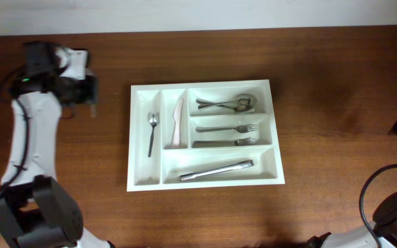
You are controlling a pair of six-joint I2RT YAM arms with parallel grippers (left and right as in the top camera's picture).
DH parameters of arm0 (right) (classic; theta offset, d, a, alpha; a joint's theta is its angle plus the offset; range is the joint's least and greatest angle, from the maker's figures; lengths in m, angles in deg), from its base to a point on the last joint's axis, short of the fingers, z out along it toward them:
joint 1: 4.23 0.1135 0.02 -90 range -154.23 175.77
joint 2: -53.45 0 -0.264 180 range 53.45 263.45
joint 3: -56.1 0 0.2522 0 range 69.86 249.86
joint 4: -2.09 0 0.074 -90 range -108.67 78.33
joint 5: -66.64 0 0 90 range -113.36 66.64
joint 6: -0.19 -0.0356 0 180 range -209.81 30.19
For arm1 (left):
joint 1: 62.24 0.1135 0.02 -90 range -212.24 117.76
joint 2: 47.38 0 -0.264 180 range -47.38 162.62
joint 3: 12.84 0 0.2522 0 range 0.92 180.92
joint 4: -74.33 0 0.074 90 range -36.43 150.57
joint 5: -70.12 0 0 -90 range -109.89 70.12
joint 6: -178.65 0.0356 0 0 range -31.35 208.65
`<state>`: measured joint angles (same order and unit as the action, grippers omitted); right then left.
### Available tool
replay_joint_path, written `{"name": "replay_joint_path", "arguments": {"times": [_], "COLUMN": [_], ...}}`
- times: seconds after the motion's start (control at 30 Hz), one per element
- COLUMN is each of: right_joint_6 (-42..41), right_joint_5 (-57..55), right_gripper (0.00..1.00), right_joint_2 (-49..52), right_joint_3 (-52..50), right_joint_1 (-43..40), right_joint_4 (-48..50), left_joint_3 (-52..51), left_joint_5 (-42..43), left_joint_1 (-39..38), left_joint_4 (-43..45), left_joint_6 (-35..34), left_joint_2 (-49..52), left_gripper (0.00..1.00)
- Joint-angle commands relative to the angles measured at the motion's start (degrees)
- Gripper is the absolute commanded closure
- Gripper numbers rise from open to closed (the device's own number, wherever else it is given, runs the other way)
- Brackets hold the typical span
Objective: Pack container
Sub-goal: 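Carry the spoon right over the tray's leftmost compartment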
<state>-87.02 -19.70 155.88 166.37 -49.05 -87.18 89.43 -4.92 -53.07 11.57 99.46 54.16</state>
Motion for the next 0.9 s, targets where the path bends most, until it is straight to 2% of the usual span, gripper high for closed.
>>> {"name": "replay_joint_path", "arguments": {"times": [0.0, 0.23, 0.4, 0.53, 0.7, 0.87], "right_joint_6": [-0.48, -0.48, -0.48, -0.48, -0.48, -0.48], "right_joint_5": [-0.72, -0.72, -0.72, -0.72, -0.72, -0.72], "right_gripper": [0.01, 0.01, 0.01, 0.01, 0.01, 0.01], "right_joint_2": [-0.2, -0.2, -0.2, -0.2, -0.2, -0.2], "right_joint_3": [-0.07, -0.07, -0.07, -0.07, -0.07, -0.07], "right_joint_1": [0.17, 0.17, 0.17, 0.17, 0.17, 0.17], "right_joint_4": [0.13, 0.11, 0.11, 0.11, 0.13, 0.11], "left_joint_3": [-0.35, -0.37, -0.55, -2.14, -5.84, -7.39], "left_joint_5": [1.36, 1.18, -3.5, -8.76, -8.98, -9.01], "left_joint_1": [-5.11, -14.08, -17.84, -18.93, -18.86, -18.93], "left_joint_4": [-3.78, -8.94, -9.18, -8.9, -8.02, -7.1], "left_joint_6": [-2.47, -5.25, -8.37, -12.57, -17.94, -18.29], "left_joint_2": [0.0, 0.02, 0.15, 0.57, 1.77, 3.78], "left_gripper": [0.98, 0.98, 0.98, 0.98, 0.98, 0.98]}}
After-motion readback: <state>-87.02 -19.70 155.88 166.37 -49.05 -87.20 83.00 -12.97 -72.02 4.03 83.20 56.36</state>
